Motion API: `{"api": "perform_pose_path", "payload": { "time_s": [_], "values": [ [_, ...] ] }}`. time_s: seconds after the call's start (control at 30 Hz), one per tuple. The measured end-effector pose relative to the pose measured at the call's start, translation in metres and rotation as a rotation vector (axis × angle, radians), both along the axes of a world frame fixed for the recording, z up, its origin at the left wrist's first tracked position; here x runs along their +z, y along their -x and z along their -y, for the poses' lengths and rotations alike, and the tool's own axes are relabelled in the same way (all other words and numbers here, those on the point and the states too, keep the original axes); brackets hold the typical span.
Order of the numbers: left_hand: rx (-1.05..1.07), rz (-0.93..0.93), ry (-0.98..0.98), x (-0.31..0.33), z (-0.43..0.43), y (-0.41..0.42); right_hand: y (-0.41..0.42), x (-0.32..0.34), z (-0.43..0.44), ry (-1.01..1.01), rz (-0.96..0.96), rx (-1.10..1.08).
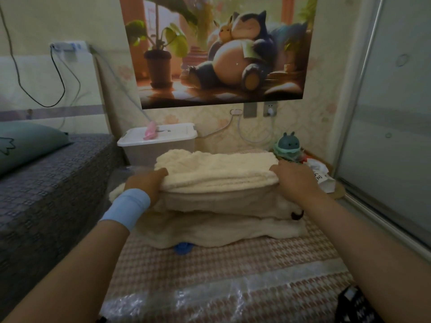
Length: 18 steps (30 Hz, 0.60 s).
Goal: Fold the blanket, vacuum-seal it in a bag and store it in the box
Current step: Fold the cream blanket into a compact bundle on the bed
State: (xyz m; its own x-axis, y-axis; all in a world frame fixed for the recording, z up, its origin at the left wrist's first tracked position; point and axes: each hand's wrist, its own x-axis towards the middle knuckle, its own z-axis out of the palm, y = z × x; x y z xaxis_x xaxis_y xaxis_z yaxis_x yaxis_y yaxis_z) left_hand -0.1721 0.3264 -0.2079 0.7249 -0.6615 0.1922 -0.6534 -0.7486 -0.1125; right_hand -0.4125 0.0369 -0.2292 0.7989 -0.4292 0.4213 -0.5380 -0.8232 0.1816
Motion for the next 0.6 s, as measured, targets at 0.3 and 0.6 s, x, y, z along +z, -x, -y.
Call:
{"api": "perform_pose_path", "payload": {
  "time_s": [0.3, 0.6],
  "values": [
    [0.024, -0.361, -0.556, -0.030, 0.017, -0.006, -0.014, -0.012, -0.009, -0.338, -0.400, -0.265],
    [-0.053, -0.189, -0.319, -0.041, 0.022, -0.003, -0.025, -0.028, 0.016, -0.283, -0.339, -0.145]
  ]
}}
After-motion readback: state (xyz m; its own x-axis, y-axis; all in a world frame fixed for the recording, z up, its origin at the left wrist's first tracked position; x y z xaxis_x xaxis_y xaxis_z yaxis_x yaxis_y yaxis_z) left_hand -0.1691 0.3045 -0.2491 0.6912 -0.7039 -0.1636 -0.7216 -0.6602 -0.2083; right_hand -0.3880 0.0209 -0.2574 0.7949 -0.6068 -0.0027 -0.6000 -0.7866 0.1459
